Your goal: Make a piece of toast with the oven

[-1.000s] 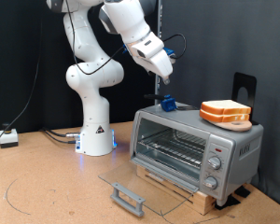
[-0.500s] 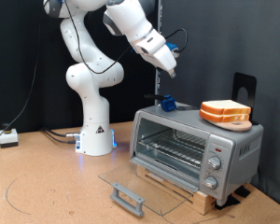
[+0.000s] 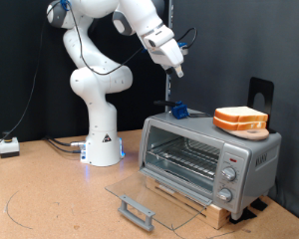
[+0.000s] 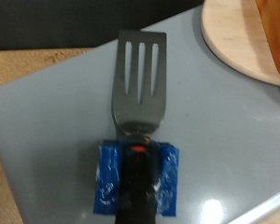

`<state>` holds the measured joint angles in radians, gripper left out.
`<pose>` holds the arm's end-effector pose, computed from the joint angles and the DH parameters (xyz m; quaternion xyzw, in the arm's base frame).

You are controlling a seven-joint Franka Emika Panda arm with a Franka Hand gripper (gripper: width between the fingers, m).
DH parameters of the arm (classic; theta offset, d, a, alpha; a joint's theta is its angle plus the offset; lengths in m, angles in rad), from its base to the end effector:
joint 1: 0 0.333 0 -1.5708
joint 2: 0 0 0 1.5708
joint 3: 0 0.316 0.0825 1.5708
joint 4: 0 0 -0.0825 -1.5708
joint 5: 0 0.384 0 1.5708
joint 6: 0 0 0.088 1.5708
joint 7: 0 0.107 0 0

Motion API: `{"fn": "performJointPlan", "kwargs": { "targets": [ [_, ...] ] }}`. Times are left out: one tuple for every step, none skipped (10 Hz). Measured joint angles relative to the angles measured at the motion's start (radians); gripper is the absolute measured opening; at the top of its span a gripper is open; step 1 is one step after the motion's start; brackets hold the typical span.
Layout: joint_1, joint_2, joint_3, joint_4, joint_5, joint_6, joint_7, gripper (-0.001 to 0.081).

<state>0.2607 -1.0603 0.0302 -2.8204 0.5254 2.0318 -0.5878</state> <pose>0.2531 0.1055 0.4953 -0.9059 -0.3278 -0.1665 0.2101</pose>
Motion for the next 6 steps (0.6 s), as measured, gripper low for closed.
{"fn": "performJointPlan", "kwargs": {
  "targets": [
    [-0.013,-0.003,0.0,0.0,-0.012,-0.009,0.0,0.0809],
    [-0.025,-0.002,-0.006,0.001,-0.021,-0.034,0.0,0.0809],
    [-0.034,0.004,-0.018,0.004,-0.028,-0.074,0.0,0.0809],
    [-0.043,0.014,-0.035,0.007,-0.031,-0.111,0.0,0.0809],
    [-0.049,0.023,-0.047,0.007,-0.031,-0.122,0.0,0.0809],
    [-0.052,0.03,-0.057,0.008,-0.03,-0.122,-0.001,0.0809]
  ]
}}
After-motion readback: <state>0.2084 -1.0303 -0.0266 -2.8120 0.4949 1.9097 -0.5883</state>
